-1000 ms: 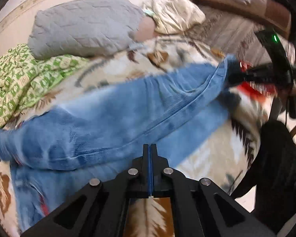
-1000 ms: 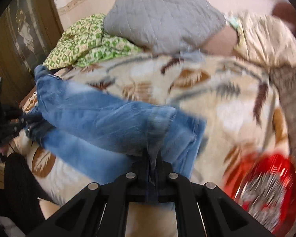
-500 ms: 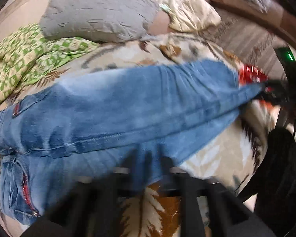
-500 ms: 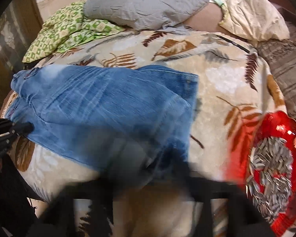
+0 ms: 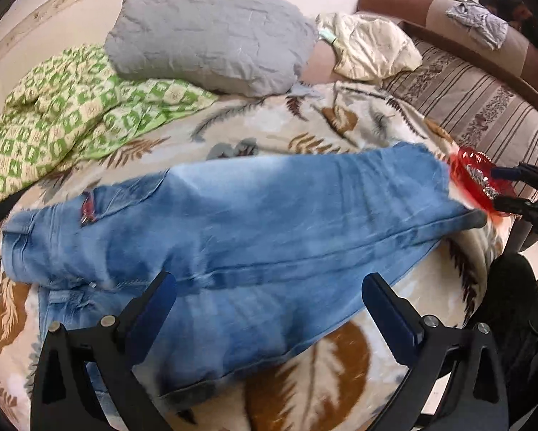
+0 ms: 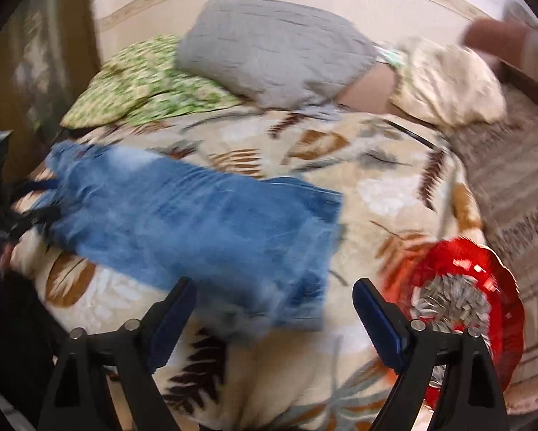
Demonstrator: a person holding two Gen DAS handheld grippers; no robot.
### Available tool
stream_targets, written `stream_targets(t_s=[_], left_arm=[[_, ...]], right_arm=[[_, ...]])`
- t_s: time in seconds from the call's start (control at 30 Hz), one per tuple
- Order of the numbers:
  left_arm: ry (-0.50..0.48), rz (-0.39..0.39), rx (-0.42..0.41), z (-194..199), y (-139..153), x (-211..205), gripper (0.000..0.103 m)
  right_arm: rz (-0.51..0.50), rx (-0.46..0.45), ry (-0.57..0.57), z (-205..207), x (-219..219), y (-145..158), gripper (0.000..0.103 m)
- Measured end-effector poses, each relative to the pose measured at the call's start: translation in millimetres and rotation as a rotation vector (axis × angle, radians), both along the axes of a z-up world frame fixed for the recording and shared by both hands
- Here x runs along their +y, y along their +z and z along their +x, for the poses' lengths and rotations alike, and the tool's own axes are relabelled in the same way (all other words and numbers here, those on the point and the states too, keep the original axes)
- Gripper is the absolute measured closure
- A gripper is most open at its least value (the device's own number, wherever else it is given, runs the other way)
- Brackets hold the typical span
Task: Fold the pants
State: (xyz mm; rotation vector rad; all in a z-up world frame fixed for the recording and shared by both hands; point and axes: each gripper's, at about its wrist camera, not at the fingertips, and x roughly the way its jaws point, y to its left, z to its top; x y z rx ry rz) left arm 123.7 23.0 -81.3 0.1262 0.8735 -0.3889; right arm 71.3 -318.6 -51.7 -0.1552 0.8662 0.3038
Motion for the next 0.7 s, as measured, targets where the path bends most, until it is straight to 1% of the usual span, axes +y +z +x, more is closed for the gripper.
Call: stream_targets(t_s=[0.07,0.13,0.3,0.33,0.4,0.47,0.5,0.6,0.67,0.7], left_arm=[[0.031,-0.037,0.024,2.1,-2.1,14.1,0.001],[0.083,-0.108,0.055,6.2,-4.7,31.0,0.001],[0.336,-0.350,0.177,29.1,-26.8,81.5,0.001],[0.369,-0.417,0.201,34.0,-32.4,88.0,0.001],[0.426,-0.500,0.234,43.3,-41.0,95.4,0.001],[0.485,-0.549,0.258,50.7,-48.0,99.0,0.001],[0.498,-0.561,0.263,52.1,-49.4,98.9,0.001],[0.535,-0.553,0.280,61.5,-54.3,98.2,0.001],[0.549,-0.544,0.286,65.5,-56.6,98.8,0.002],[0.562,-0.526,0.286,67.1,-56.9,98.5,0.011]], right_arm=[[-0.016,-0.005,0.059,-0.3,16.6,-1.2,0.013],[-0.052,-0.015,0.124,1.4,40.6,-2.9,0.013],[-0.171,-0.062,0.313,4.3,108.0,-12.6,0.013],[-0.194,-0.077,0.353,7.1,126.4,-15.4,0.013],[-0.220,-0.093,0.399,11.8,148.8,-20.9,0.013],[-0.266,-0.105,0.449,18.8,174.8,-30.4,0.013],[-0.302,-0.117,0.463,21.8,185.6,-35.7,0.014],[-0.386,-0.129,0.483,30.4,204.4,-50.0,0.015],[-0.391,-0.114,0.462,39.9,207.5,-55.9,0.024],[-0.384,-0.094,0.447,46.1,206.1,-58.2,0.039]])
